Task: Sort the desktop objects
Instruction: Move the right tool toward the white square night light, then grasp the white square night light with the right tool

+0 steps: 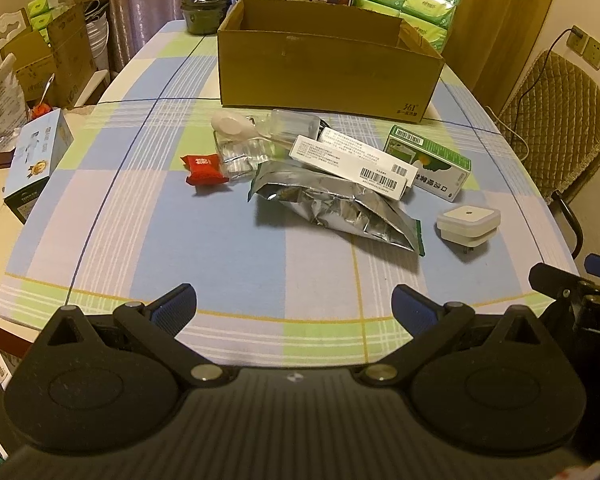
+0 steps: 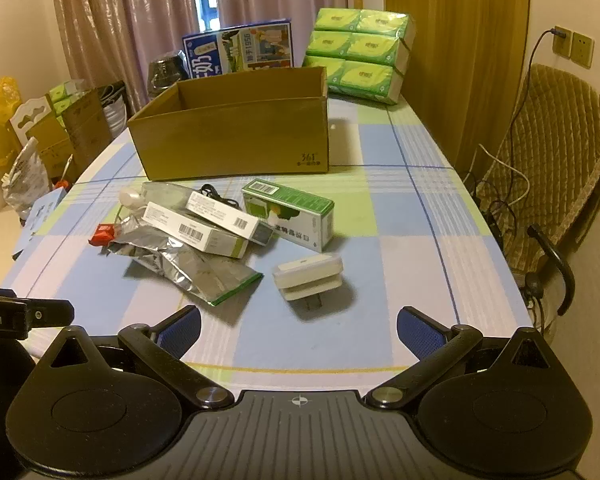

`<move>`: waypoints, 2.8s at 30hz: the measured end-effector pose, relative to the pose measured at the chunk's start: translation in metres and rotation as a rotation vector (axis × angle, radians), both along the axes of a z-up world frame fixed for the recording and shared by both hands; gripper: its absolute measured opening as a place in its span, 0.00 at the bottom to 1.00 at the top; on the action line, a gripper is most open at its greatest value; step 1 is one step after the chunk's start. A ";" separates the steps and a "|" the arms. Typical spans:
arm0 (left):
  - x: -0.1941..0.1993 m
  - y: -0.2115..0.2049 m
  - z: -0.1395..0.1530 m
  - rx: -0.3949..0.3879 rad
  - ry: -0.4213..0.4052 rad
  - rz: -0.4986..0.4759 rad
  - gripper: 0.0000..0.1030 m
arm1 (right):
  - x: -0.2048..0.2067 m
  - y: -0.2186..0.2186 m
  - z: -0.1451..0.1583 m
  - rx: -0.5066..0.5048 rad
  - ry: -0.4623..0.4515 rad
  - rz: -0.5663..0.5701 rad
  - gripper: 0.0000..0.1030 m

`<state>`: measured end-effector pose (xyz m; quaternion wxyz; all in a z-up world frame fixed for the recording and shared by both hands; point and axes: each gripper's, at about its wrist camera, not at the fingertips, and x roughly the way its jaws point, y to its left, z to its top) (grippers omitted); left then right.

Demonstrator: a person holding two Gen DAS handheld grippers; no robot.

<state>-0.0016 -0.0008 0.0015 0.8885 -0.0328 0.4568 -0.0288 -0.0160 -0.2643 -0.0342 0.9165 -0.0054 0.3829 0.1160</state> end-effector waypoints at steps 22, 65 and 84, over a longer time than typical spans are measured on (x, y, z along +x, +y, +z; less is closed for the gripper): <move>0.018 0.004 -0.001 0.017 -0.016 -0.058 0.99 | 0.027 -0.003 -0.011 -0.035 -0.015 0.048 0.98; 0.088 0.041 -0.032 0.028 -0.006 -0.055 0.99 | 0.122 0.013 -0.078 -0.101 0.150 0.158 0.79; 0.098 0.052 -0.040 0.002 0.009 -0.056 0.99 | 0.122 0.026 -0.071 -0.137 0.106 0.156 0.60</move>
